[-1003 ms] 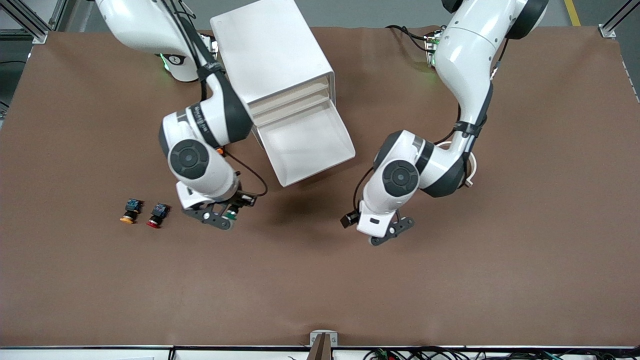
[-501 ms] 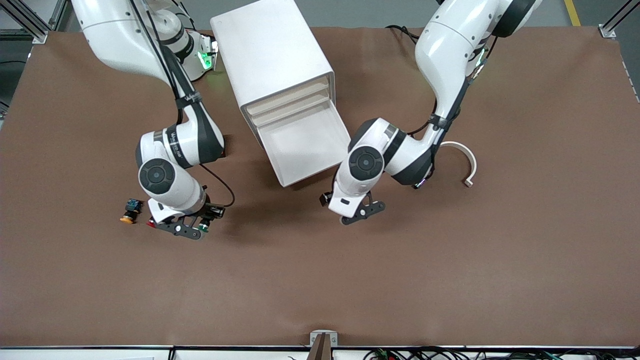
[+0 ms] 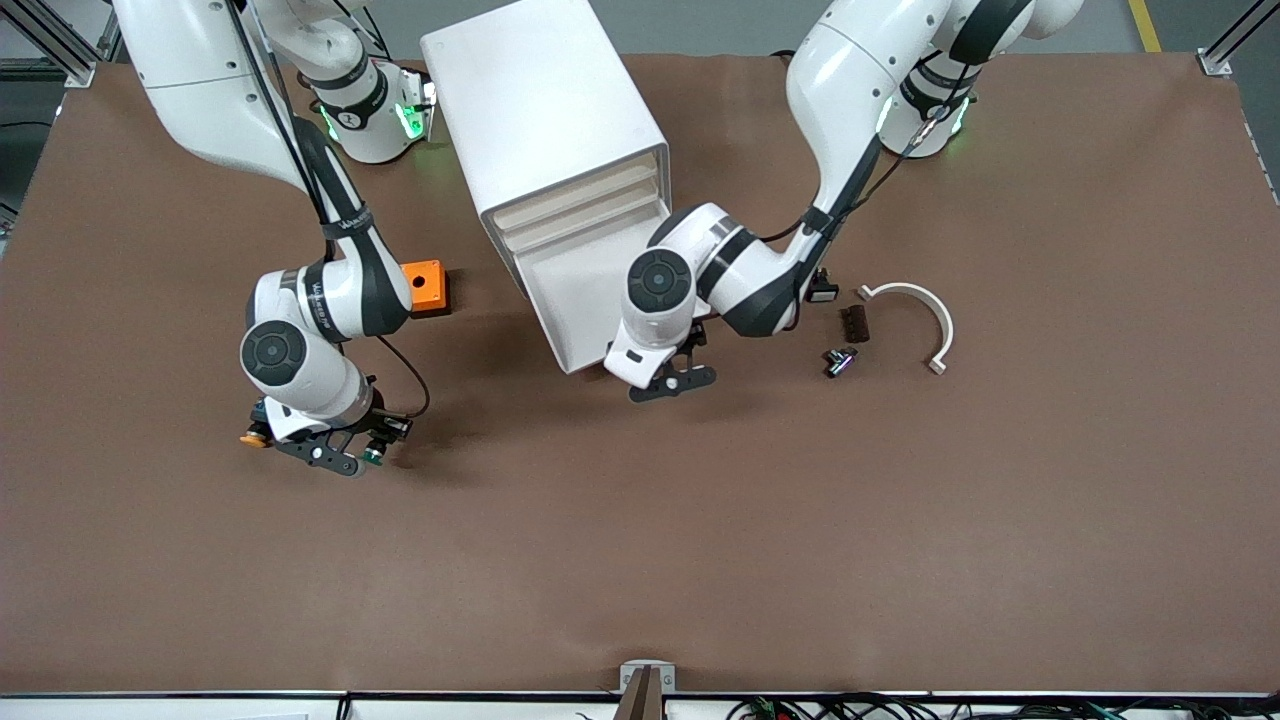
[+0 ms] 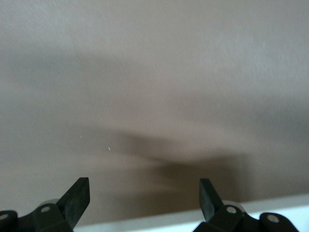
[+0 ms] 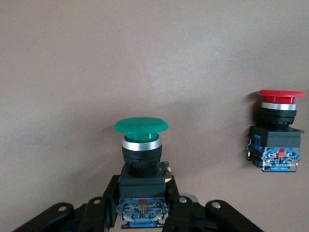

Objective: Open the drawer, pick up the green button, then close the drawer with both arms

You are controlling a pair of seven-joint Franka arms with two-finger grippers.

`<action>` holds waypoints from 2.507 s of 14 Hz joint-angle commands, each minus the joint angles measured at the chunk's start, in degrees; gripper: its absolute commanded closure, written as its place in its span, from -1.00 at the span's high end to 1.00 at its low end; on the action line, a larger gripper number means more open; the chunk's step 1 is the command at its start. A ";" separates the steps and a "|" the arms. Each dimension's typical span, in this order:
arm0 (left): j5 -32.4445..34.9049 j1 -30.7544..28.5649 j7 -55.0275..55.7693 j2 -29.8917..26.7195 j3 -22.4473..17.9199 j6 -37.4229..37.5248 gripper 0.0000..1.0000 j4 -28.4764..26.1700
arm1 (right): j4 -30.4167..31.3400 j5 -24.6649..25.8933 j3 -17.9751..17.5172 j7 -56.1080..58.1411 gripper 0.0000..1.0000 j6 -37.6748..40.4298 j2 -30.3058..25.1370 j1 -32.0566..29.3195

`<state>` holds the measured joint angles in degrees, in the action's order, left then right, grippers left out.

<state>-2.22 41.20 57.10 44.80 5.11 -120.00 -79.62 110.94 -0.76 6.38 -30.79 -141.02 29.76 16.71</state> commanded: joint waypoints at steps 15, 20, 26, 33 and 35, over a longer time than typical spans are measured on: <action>-14.91 2.91 0.81 -0.07 3.68 0.29 1.00 -3.26 | 2.53 1.11 -1.11 0.12 -1.00 -2.77 1.09 -3.87; -18.44 3.01 9.86 0.02 3.94 0.29 1.00 -3.26 | 1.39 1.11 -1.11 0.29 -1.00 -2.68 1.97 -3.96; -19.93 4.58 13.12 -0.07 5.08 0.29 1.00 -3.00 | -0.81 1.20 -1.11 0.29 -1.00 -2.77 4.17 -4.05; -25.12 4.59 12.77 0.55 6.05 0.29 1.00 -3.00 | -1.60 1.29 -1.11 0.38 -1.00 -2.68 5.22 -4.49; -24.51 4.15 12.16 0.55 5.97 0.29 1.00 -2.91 | -1.60 1.29 -1.11 3.00 -1.00 -2.68 5.14 -4.66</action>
<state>-25.49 45.48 69.55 45.25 10.83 -119.99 -82.84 110.72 -0.76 6.37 -30.06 -143.61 33.58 14.02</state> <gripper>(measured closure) 0.000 0.590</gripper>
